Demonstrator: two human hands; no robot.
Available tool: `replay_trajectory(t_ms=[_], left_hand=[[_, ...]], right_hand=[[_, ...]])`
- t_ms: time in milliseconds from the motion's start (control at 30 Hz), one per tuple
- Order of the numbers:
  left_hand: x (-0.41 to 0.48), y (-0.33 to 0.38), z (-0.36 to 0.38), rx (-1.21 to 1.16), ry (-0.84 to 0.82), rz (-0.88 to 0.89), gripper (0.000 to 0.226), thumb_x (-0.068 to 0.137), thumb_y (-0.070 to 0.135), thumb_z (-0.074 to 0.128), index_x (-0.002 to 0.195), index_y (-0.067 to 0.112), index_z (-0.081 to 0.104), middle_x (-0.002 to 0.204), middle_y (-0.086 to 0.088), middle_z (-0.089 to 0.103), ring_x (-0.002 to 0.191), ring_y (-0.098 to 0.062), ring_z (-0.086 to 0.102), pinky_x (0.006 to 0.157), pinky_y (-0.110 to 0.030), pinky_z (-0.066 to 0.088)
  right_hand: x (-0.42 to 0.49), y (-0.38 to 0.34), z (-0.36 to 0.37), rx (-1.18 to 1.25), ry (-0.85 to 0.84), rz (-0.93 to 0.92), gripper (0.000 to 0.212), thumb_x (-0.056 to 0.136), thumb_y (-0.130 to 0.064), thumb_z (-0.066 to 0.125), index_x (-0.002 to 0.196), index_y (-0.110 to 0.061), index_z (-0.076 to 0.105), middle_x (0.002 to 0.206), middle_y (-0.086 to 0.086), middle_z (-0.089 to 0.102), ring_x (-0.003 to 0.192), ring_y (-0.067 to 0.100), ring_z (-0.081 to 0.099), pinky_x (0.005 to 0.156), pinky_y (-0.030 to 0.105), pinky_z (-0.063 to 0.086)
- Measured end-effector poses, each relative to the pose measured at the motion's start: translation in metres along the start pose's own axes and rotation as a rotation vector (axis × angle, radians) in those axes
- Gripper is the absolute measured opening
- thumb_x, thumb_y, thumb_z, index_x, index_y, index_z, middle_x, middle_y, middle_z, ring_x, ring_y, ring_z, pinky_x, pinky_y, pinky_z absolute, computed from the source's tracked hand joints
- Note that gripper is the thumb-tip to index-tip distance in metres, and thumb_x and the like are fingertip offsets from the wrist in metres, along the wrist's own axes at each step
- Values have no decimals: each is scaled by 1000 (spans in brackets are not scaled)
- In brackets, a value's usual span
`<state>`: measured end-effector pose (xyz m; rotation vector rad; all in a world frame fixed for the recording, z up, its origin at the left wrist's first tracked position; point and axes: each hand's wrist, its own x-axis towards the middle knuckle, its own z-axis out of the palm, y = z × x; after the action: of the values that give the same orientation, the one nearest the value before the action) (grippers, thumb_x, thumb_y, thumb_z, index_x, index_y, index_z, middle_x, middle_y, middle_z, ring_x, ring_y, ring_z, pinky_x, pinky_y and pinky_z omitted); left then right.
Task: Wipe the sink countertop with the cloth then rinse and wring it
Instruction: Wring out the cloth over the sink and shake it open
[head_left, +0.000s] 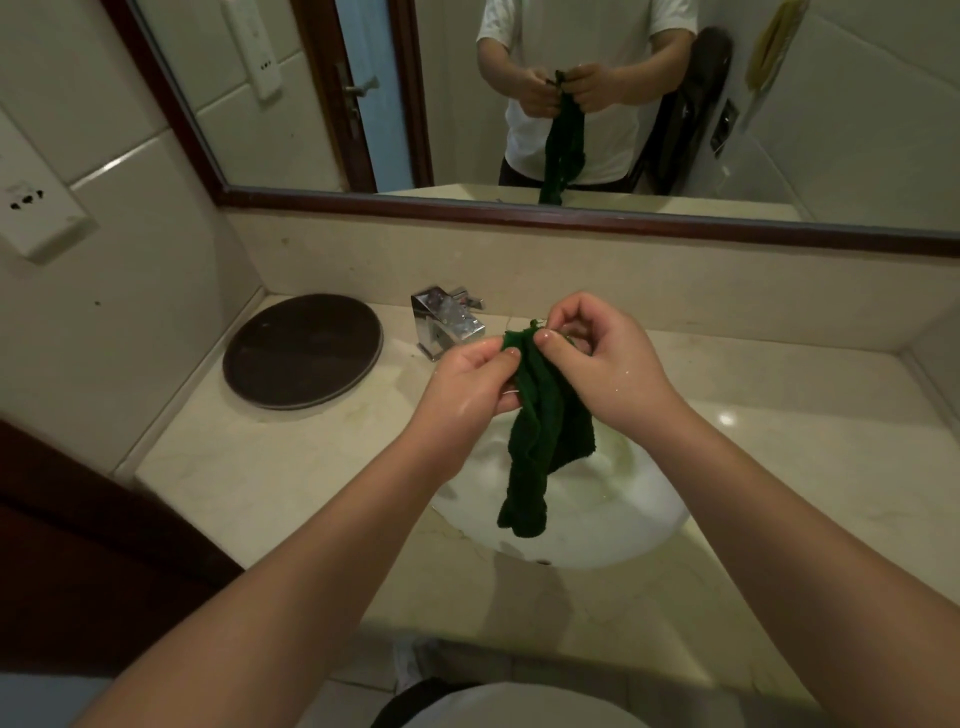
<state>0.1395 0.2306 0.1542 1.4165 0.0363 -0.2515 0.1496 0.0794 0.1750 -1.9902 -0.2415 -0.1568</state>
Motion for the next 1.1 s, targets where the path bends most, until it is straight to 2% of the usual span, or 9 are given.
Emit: replay_trajectory(t_ms=[67,167,267,367,633,800,933,1000,1100], left_hand=[[-5,-3,5,12,7,-2,25,99,14,46,113,10,66,103,-11,74,101,-21,70,94,-42,53],[-13,-5,11,20,20,23,26,99,13,45,112,10,67,102,-9,74,100,-19,70,95,-41,53],[-21,-5,16,20,14,70,28,100,9,43,108,14,69,104,-9,74,101,-18,69,95,-37,54],[-27,-5,19,1,17,82,28,100,9,42,105,13,69,105,-9,73,103,-19,69,96,-39,53],[-25,-5,27,-103,116,33,27,97,20,53,103,-1,69,102,-20,72,99,-27,70,95,-47,53],[-22,-3,18,-42,195,35,33,101,22,43,94,3,69,89,-17,73,88,-27,72,78,-35,58],[-27,-8,5,262,158,144,33,101,24,44,87,10,70,91,-22,70,90,-33,69,86,-50,56],[-29,-7,-5,381,119,184,31,100,23,45,88,11,70,89,-19,69,88,-31,68,85,-53,55],[-31,0,-24,569,68,260,27,99,24,47,89,13,70,83,-16,67,84,-32,66,80,-57,55]], right_hand=[[-5,-1,0,87,30,21,6,89,-16,67,89,-13,61,76,2,65,64,8,63,58,26,56],[-10,2,3,78,56,48,8,83,-17,72,87,-16,64,77,3,66,52,12,50,50,33,50],[-16,2,4,77,77,61,9,82,-18,74,86,-18,66,78,0,66,40,2,41,41,17,39],[-21,0,2,51,94,62,10,81,-20,75,84,-20,65,76,-3,64,37,0,45,39,10,34],[-24,-2,2,-211,137,19,13,79,-39,71,79,-30,62,75,-13,61,51,1,48,50,20,37],[-23,4,-11,-220,-84,-14,7,83,-35,70,83,-32,64,75,-11,65,56,3,55,55,29,52],[-19,19,-23,-376,-269,25,29,82,-54,54,76,-28,64,64,-6,63,63,12,63,66,44,57],[-20,26,-27,-514,-367,30,40,82,-61,45,73,-26,61,65,-4,61,65,15,60,66,45,53],[-22,35,-29,-690,-507,35,39,89,-58,43,74,-27,61,68,-1,62,66,17,59,66,44,52]])
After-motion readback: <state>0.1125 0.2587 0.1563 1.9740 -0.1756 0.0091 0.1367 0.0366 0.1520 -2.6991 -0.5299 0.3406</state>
